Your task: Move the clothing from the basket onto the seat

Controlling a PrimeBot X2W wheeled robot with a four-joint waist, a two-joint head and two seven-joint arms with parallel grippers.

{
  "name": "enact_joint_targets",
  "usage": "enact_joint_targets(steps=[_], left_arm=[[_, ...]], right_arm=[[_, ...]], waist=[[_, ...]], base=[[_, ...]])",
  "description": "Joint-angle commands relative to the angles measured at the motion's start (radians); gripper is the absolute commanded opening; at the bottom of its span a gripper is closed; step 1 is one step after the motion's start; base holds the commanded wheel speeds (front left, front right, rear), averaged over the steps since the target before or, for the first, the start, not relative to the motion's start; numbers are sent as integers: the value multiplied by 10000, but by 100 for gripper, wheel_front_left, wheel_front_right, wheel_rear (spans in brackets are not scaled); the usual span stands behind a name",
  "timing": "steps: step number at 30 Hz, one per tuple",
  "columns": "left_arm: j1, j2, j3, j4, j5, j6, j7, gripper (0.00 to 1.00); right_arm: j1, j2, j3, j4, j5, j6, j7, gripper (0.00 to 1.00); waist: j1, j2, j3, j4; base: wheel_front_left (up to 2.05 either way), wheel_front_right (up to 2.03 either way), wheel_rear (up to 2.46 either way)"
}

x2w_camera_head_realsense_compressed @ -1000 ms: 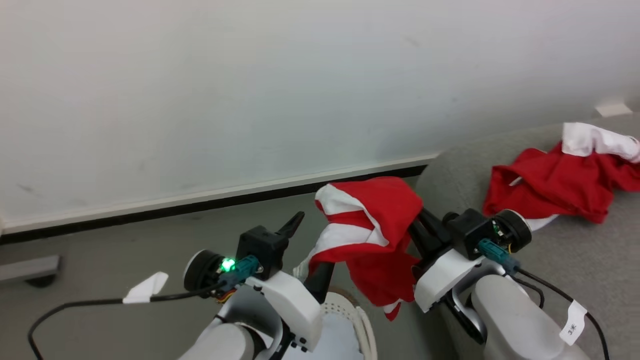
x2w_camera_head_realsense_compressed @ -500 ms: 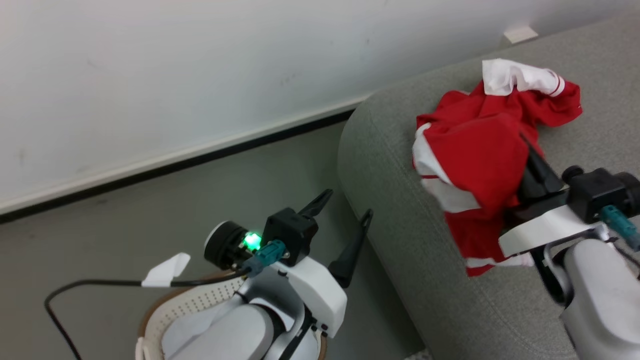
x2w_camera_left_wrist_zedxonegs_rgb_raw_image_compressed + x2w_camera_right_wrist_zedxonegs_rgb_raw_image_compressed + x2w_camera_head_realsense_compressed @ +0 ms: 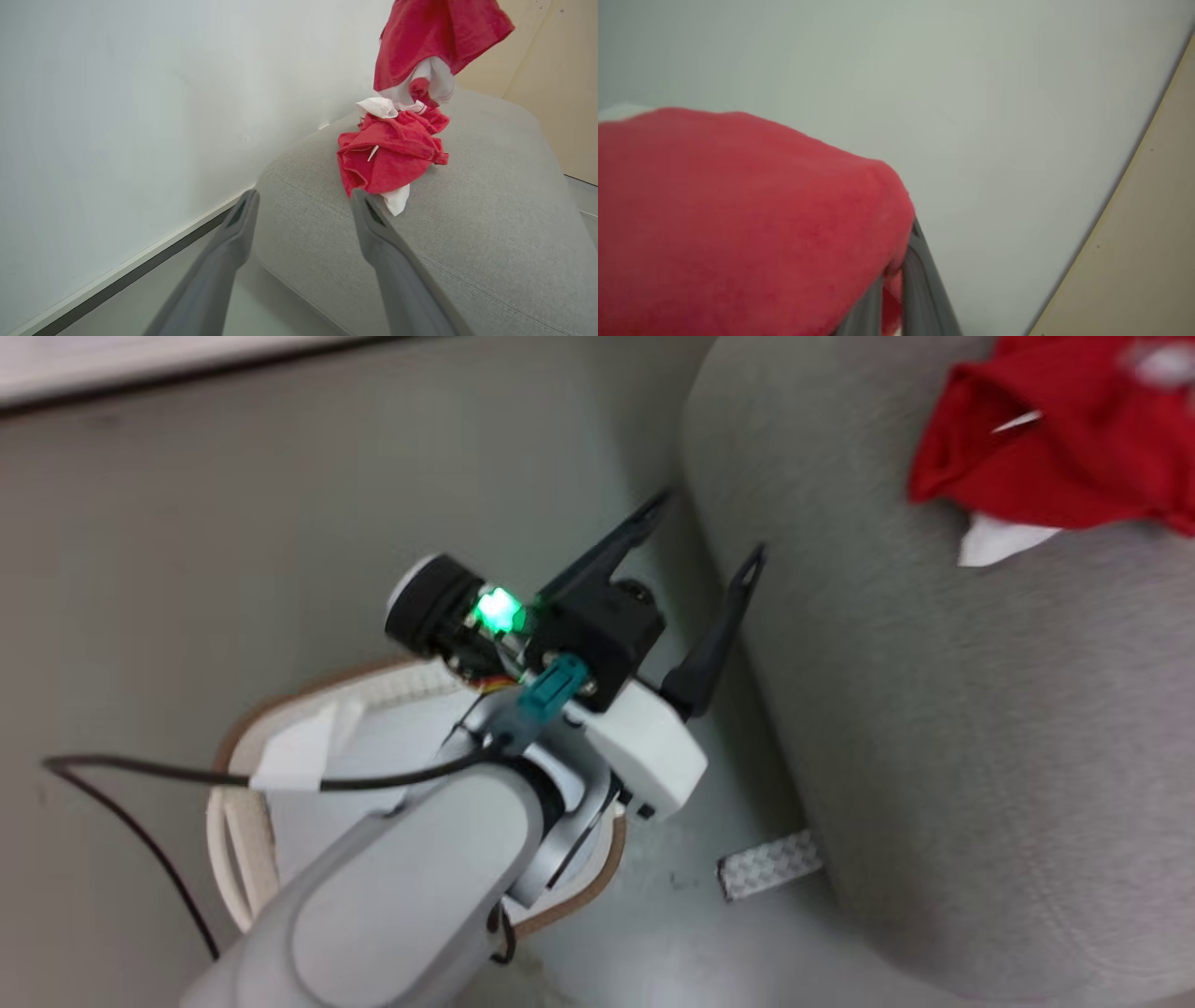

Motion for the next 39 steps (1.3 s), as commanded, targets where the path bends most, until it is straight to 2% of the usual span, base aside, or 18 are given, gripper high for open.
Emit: enact_joint_targets(steps=[1, 6, 9, 11, 15, 16, 18, 19, 22, 28, 35, 39], left_arm=[[-314, -38, -19, 8, 129, -97, -71, 100], [-955, -316, -2, 207, 301, -190, -469, 100], [-1122, -422, 7, 363, 319, -192, -705, 100], [-1096, -440, 3, 510, 336, -160, -887, 100], [-735, -456, -18, 792, 193, -66, -1227, 100], [-650, -466, -37, 851, 148, -43, -1312, 100], [-460, -413, -35, 1020, 140, 6, -1477, 100], [-348, -374, -13, 1089, 84, 48, -1546, 100], [-129, -253, 120, 1132, 6, 184, -1752, 100], [632, 50, 494, 1304, -372, 473, -2304, 100], [2215, 431, 1154, 1607, -1122, 1023, -3006, 100], [3426, 689, 1743, 1619, -1653, 1489, -3415, 100]], right_arm=[[-402, -360, -298, 318, -130, -26, 158, 0], [-1378, -1727, -1591, 1940, -799, -26, 569, 0], [-1413, -2140, -2124, 3194, -1408, -26, 811, 0], [-1232, -2247, -2489, 4061, -1874, -26, 908, 0], [-719, -1753, -3345, 5631, -2684, -26, 667, 0], [-597, -1661, -3518, 5885, -2853, -26, 515, 10], [-386, -1456, -3865, 6262, -3193, -28, 263, 73], [-324, -1267, -4052, 6426, -3213, -28, 165, 100], [-47, -962, -4420, 6545, -3509, -26, -105, 100], [824, -274, -4250, 5873, -3888, -27, -391, 100], [3187, 872, -3283, 2967, -3519, -27, -397, 100], [4576, 1619, -2492, 1623, -3127, -27, -401, 100]], waist=[[-3, -1, 1588, 894], [-3, -1, 2341, 1412], [-3, -1, 2502, 1650], [-3, -1, 2497, 1773], [-3, -1, 2271, 1906], [-3, -1, 2184, 1929], [-3, -1, 1957, 1943], [-3, -1, 1826, 1921], [-3, -1, 1472, 1804], [-3, -1, 154, 1619], [-3, -1, -1867, 1834], [-3, -1, -3006, 1995]], base=[[0, 0, 0], [0, 0, 0], [0, 0, 0], [0, 0, 0], [0, 0, 0], [0, 0, 0], [0, 0, 0], [0, 0, 0], [0, 0, 0], [0, 0, 0], [0, 0, 0], [0, 0, 0]])
